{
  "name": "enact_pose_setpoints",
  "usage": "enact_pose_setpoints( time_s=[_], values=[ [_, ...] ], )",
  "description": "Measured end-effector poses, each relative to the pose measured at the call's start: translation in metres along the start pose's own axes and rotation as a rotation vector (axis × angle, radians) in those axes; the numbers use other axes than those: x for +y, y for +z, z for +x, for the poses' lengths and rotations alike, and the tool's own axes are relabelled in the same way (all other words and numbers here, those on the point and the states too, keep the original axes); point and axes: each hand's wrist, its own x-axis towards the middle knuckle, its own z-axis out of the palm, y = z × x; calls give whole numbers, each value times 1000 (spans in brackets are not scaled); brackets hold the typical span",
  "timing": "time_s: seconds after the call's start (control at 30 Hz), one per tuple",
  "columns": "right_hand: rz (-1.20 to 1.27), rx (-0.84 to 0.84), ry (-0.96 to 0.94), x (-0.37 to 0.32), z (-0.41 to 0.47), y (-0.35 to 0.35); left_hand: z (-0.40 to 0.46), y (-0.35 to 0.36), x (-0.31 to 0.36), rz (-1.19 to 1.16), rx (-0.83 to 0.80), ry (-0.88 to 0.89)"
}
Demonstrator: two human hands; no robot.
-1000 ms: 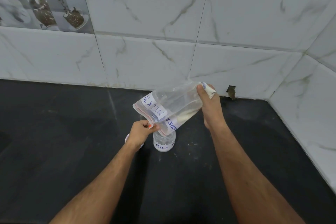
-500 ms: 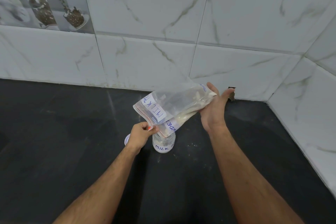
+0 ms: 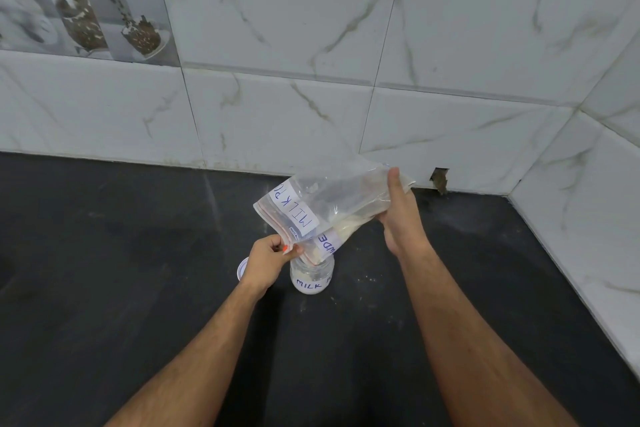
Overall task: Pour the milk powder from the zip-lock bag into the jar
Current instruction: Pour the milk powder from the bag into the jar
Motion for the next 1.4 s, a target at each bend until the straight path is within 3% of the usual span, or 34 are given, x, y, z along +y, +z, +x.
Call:
enact_pose_setpoints(
  time_s=[0.33,0.67,0.93,1.0,1.1,1.27,1.4],
  values=[
    [-207,-33,-199,-19,-7,14,2,-1,-7,-42,-12,11],
    [-187,-50,-266,-19,-18,30,3,0,-14,-78,17,3],
    [514,6,138,3,9,-2,0,-1,-11,-75,-41,33],
    [296,-36,200,10,18,-5,2,-3,-11,-81,-52,35],
    [-29,-241,213,9,25,2,3,-4,-11,-62,-65,38],
    [-111,-257,236,5,28,4,4,-5,-9,-39,-67,29],
    [-327,-247,162,-9,32,12,5,-4,-12,-43,-52,10]
  ],
)
